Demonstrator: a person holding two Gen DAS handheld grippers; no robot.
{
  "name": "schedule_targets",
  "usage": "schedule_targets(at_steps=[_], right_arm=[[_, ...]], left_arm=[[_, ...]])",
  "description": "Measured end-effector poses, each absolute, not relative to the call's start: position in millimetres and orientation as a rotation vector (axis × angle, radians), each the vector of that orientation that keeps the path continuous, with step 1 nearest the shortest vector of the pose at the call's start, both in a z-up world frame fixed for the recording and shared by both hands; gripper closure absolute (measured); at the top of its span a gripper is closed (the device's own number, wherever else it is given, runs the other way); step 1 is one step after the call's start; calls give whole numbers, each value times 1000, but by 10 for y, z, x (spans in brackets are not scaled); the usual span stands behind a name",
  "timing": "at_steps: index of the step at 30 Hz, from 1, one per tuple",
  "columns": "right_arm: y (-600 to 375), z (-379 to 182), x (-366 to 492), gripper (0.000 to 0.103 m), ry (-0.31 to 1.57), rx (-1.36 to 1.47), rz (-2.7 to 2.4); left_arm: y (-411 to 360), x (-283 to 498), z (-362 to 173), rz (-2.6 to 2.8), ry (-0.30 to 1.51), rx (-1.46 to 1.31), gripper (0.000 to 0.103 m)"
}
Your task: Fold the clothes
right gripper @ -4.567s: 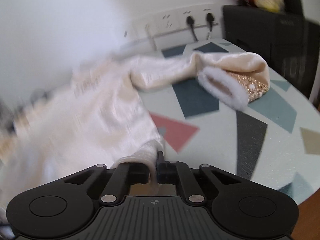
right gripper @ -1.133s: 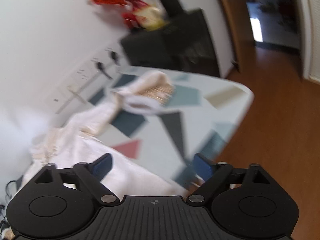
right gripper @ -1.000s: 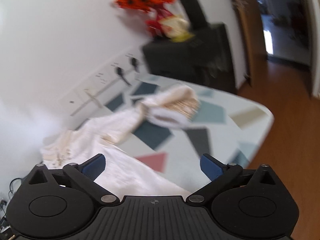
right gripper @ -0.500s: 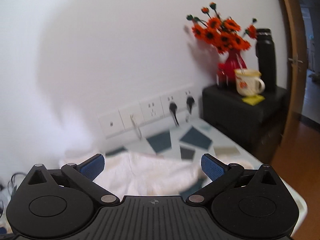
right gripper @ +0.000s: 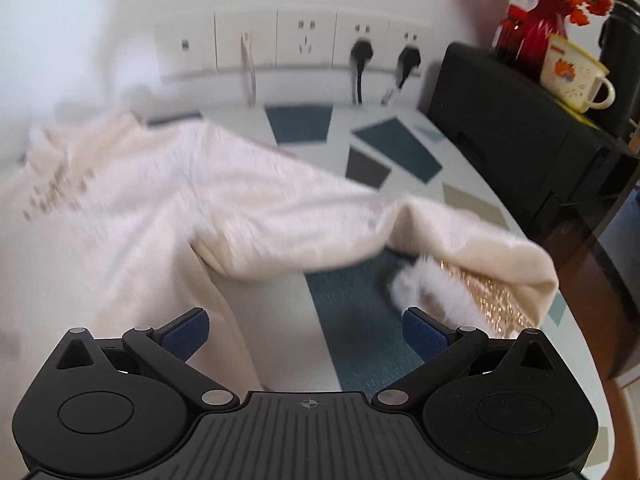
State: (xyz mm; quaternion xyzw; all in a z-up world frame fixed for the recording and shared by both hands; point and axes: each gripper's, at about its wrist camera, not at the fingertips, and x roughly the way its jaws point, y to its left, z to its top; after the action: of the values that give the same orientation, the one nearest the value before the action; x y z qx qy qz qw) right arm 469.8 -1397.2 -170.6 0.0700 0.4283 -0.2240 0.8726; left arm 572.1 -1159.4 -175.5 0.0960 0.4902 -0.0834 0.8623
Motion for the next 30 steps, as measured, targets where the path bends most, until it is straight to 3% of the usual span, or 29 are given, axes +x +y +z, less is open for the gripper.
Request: schedule_targets(at_steps=[14,30], right_arm=[[-14099,-2001,4778,1,993,239,-451],[-14276,-2050,4384,1,959,280,-446]], left_arm=[[-11568,5675,-1899,-211,994,127,0],[-11597,5535,-1901,-251,997,156,0]])
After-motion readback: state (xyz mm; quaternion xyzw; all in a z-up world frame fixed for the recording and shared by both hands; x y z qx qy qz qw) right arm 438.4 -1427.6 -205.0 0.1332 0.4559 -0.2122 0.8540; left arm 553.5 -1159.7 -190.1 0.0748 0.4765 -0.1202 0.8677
